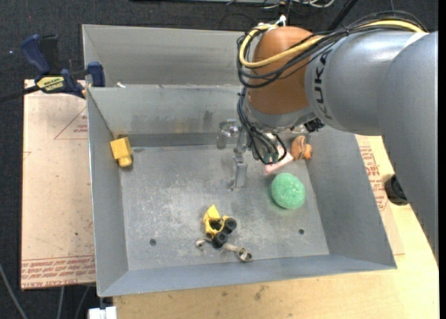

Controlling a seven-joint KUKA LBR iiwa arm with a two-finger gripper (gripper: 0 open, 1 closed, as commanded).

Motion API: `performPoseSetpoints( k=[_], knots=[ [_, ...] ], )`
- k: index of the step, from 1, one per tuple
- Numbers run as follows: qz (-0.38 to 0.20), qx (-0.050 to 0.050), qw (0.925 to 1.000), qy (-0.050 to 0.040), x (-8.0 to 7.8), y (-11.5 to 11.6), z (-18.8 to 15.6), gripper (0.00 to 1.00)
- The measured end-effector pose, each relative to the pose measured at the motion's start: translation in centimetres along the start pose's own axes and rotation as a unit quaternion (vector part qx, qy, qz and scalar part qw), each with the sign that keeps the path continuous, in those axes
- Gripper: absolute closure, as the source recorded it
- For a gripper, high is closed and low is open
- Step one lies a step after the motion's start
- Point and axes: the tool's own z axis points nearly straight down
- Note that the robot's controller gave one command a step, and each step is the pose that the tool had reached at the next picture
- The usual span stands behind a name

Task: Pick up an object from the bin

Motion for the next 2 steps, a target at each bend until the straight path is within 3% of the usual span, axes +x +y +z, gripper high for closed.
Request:
performPoseSetpoints(
  k=[1, 2],
  knots=[
    [0.0, 0.0, 1.0, -0.0037, -0.2, 0.0, -0.5, 0.0],
    [-0.032, 0.0, 0.9995, -0.0064, 2.7, 0.6, 2.1, 0.0]
  ],
)
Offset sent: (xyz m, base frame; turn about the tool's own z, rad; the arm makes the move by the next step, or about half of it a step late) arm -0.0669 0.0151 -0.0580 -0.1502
